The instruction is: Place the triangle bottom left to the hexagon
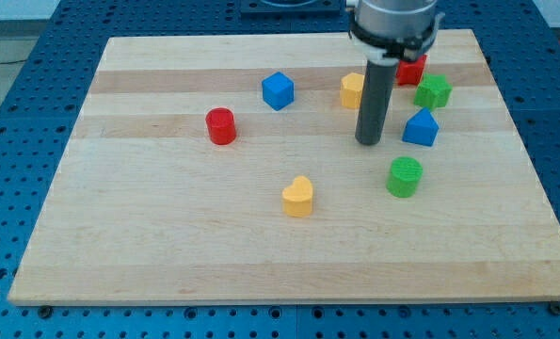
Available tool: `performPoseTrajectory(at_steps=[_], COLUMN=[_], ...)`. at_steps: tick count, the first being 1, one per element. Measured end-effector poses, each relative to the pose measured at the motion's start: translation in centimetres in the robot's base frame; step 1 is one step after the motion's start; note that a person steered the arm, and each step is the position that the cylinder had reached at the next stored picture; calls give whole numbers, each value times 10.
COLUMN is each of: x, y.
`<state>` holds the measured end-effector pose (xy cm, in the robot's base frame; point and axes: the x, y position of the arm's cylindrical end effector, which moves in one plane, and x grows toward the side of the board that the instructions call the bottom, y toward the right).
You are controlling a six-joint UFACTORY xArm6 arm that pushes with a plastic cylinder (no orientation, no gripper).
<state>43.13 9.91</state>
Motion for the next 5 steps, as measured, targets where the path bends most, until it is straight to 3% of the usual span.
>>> performPoseTrajectory(at_steps=[1, 2, 3, 5], x=[48, 50, 23, -42], y=[33, 94, 108, 49])
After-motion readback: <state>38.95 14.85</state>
